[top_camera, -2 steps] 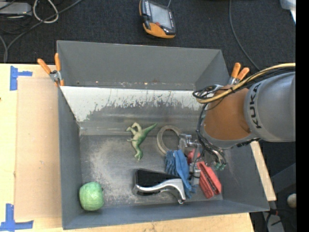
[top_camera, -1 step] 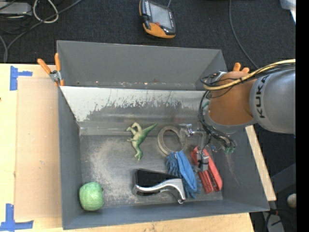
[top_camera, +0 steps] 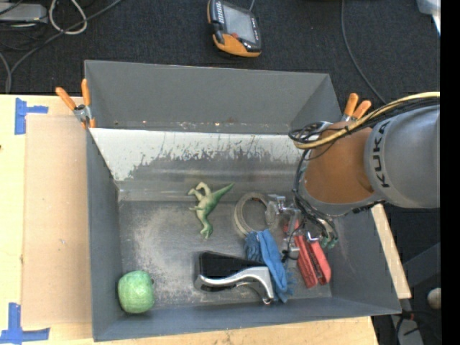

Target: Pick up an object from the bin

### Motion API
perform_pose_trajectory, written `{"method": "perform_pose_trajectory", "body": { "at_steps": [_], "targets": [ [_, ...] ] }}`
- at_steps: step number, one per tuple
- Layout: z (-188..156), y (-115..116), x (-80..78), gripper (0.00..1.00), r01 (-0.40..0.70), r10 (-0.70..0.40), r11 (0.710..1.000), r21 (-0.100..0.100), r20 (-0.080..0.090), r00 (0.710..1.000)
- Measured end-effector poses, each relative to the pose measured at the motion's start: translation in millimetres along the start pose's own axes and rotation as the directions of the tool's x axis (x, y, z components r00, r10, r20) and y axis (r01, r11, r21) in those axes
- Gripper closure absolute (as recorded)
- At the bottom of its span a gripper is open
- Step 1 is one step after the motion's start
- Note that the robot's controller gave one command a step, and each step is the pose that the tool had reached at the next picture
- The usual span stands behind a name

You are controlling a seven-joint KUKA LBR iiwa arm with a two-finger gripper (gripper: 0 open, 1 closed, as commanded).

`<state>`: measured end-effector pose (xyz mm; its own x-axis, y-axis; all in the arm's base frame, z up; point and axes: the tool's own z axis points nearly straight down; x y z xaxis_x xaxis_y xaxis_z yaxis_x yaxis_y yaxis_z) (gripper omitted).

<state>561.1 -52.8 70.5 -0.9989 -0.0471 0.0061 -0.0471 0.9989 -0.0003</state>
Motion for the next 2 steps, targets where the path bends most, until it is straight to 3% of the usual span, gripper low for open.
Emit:
{"method": "perform_pose_trajectory", "body": {
  "at_steps": [1, 2],
  "targets": [
    [0.1, 5.7, 7.3, 1.00, 0.146, -0.146, 0.989, -0.001, 0.008, 0.989],
    [0.1, 5.7, 7.2, 1.00, 0.146, -0.146, 0.989, -0.001, 0.008, 0.989]
  ]
}}
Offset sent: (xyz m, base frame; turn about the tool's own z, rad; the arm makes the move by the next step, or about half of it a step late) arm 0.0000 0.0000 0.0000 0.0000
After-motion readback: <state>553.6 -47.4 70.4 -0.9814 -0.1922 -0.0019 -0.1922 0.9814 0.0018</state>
